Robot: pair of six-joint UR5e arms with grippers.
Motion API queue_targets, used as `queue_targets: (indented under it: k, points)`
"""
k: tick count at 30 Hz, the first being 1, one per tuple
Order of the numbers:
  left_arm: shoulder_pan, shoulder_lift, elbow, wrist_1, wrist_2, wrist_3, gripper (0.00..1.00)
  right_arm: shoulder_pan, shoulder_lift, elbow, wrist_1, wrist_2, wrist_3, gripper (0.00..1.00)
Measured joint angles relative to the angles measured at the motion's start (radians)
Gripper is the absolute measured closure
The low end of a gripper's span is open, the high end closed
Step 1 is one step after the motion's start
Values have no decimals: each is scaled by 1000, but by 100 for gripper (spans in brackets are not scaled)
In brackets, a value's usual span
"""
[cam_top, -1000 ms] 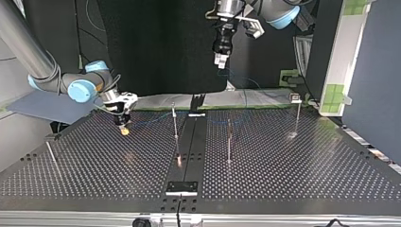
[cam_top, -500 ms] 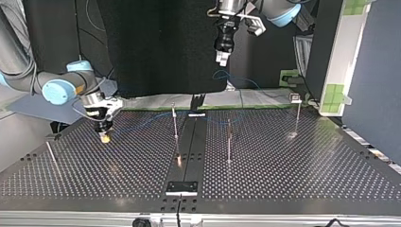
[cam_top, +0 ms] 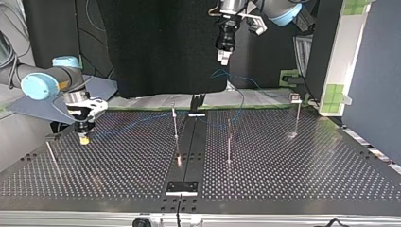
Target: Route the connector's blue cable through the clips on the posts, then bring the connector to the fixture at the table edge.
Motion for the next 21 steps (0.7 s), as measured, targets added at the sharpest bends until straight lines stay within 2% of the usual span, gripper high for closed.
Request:
queue_targets:
  k: [2,5,8,13,16,21]
  points:
    - [1,0,0,1,0,1,0,-13,-15,14,-12,4,12,100]
    - [2,0,0,2,0,2,0,-42,-44,42,-40,0,40,100]
    - [3,0,0,3,0,2,0,-70,-72,71,-68,-21,68,100]
    - [3,0,0,4,0,2,0,-104,-110,110,-108,-57,107,100]
    - [3,0,0,4,0,2,0,-107,-117,127,-131,-74,112,100]
    - [3,1,0,3,0,2,0,-104,-118,138,-162,-77,98,100]
